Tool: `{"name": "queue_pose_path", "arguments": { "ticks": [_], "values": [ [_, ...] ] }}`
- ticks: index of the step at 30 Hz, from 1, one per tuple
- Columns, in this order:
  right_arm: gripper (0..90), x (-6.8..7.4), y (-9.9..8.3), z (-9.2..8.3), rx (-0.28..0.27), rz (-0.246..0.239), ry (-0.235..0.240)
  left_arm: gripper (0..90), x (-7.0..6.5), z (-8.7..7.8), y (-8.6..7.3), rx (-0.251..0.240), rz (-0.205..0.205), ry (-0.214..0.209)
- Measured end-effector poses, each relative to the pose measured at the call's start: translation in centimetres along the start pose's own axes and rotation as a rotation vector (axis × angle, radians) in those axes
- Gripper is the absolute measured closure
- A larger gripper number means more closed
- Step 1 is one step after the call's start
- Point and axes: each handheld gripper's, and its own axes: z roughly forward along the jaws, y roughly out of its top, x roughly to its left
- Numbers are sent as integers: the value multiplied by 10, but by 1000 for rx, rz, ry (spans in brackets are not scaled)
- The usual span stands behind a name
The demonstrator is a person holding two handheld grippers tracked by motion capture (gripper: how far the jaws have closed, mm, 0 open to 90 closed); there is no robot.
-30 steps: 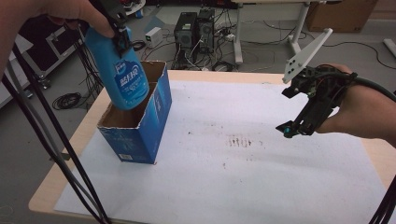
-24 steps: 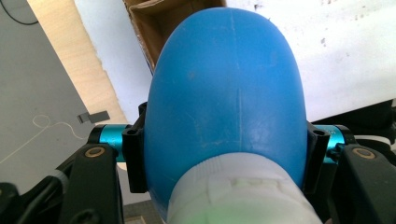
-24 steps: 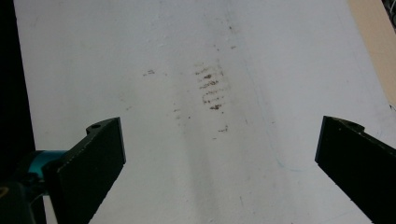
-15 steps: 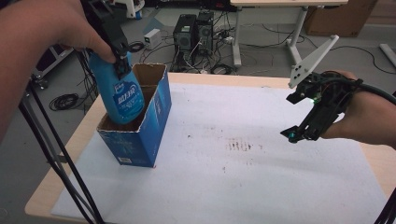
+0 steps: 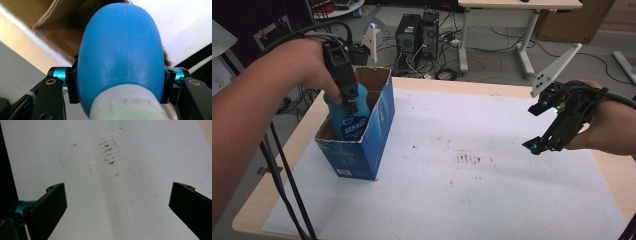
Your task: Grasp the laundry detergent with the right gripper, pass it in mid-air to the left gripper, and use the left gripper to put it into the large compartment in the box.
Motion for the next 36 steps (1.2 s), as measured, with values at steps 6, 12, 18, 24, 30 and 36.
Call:
{"name": "queue_pose_path", "arguments": {
  "ticks": [6,12,18,24,30,36],
  "values": [
    [6,-6,-3,-1,22,19,-6,379,-2,17,2,-16,127,31],
    [6,-13,-8,-3,27,43,-6,378,-2,35,1,-20,206,42],
    [6,-19,-13,1,44,61,-11,378,0,51,-1,-9,216,21],
    [6,-20,-13,2,48,59,-10,376,3,60,0,-8,210,-10],
    [6,-19,-13,2,53,66,-12,367,5,59,1,-12,196,-27],
    [6,-20,-13,1,48,62,-12,294,7,48,0,-9,196,-28]
  ]
}}
